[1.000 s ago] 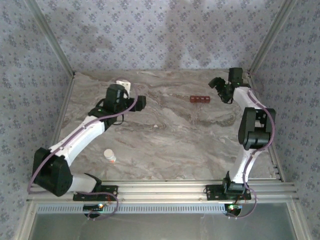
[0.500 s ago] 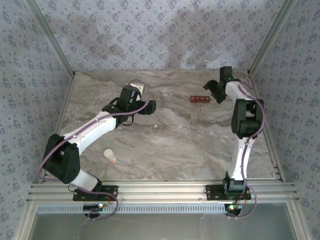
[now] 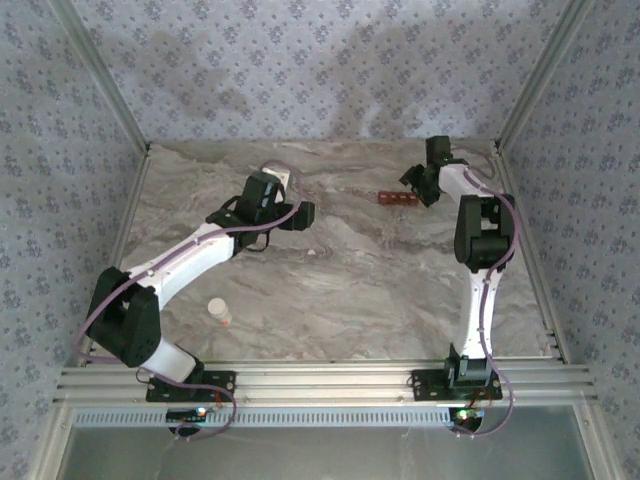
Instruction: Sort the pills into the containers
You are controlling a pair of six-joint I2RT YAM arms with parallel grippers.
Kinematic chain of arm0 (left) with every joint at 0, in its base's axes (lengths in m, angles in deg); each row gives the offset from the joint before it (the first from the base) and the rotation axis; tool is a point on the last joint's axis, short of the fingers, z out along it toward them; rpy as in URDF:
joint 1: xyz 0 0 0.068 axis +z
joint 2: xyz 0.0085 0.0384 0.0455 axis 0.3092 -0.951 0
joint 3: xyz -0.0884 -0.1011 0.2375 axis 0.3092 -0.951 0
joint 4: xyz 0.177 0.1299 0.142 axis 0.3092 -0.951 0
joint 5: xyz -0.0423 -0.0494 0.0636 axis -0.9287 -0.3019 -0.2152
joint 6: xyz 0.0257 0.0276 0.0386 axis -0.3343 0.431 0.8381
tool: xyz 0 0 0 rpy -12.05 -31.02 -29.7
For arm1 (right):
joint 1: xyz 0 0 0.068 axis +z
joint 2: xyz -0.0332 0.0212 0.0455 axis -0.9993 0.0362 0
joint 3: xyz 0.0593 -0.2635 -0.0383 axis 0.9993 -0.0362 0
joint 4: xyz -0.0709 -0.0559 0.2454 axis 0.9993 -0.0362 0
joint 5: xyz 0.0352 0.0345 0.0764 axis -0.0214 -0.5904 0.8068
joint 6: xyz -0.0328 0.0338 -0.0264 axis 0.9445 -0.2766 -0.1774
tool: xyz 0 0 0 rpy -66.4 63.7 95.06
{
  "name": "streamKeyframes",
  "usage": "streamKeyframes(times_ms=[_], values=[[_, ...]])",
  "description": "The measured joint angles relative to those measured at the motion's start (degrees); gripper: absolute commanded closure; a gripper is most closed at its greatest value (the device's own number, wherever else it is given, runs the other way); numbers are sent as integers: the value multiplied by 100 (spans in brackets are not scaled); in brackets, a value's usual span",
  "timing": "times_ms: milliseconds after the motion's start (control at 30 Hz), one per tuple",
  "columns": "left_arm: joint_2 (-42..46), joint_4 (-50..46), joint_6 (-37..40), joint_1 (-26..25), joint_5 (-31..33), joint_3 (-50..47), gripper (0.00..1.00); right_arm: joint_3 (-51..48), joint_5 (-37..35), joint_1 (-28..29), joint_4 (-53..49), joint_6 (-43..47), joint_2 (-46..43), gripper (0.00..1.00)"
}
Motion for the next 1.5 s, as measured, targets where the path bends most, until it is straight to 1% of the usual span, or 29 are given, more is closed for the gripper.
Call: streamKeyframes(times_ms=[67,200,433,733,1000,1133,1267,1367,1500], values=[[0,4,-22,0,0,-22,2,0,22,52,4,90,0,42],[0,4,-52,-11,-2,-103,2,2,33,212,2,337,0,42],[0,33,-127,-61,-2,-170,2,-149,11,667,76,809,-42,45],[0,105,-188,-74,0,-249,2,-986,72,1292,295,1054,-579,46],[0,175,-210,-74,0,-330,2,-2299,435,1869,695,896,-1377,40],[0,175,-232,-74,0,-374,2,-3101,590,2094,1040,667,-1908,33],[0,223,-234,-74,0,-404,2,-3753,634,2218,1123,551,-2481,28],[2,278,-238,-74,0,-455,2,-3897,570,2218,1119,566,-2804,28],[22,330,-334,-74,2,-573,2,-3604,481,2164,1056,835,-2876,28]])
